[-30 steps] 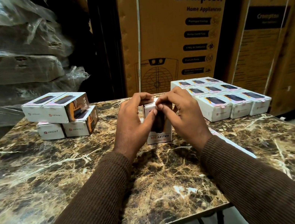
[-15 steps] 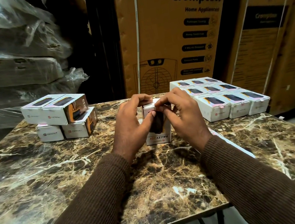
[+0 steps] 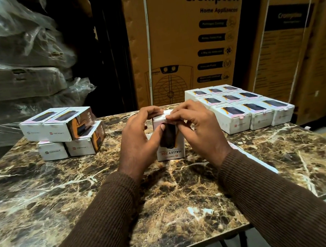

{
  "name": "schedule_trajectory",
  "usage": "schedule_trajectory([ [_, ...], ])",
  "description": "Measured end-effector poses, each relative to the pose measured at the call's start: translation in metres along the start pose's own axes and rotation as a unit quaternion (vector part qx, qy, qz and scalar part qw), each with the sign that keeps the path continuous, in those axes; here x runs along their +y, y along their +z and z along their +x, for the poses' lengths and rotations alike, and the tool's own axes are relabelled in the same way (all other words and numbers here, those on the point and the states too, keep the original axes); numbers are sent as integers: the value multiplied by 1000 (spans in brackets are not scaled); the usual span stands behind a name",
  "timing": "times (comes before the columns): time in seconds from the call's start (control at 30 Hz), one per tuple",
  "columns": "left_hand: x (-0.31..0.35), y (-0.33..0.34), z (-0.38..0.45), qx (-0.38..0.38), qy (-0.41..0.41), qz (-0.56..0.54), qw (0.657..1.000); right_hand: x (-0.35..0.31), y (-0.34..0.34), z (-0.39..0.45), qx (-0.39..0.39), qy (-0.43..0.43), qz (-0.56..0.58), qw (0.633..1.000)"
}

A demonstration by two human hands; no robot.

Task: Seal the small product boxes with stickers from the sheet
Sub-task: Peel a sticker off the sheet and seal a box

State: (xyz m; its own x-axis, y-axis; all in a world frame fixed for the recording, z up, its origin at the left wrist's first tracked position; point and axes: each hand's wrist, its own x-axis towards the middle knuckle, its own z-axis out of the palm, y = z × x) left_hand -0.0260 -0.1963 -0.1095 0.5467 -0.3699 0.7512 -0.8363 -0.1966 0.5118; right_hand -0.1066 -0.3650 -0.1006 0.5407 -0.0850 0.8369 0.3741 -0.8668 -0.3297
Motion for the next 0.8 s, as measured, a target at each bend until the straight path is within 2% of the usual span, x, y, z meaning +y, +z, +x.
schedule_trajectory([
  [0.3,-2,-3,3,8,-22,32,999,1,-8,15,-33,5,-21,999],
  [0.5,-9,-2,-1,-32,-168,38,984,14,-9,4,-23,74,9,997],
  [0.63,-10,0,-4,-63,-162,48,984,20,-4,-4,-39,123,35,991],
  [0.8,-6,1,-3,-53,-158,21,986,24,1,-5,-67,167,96,979],
])
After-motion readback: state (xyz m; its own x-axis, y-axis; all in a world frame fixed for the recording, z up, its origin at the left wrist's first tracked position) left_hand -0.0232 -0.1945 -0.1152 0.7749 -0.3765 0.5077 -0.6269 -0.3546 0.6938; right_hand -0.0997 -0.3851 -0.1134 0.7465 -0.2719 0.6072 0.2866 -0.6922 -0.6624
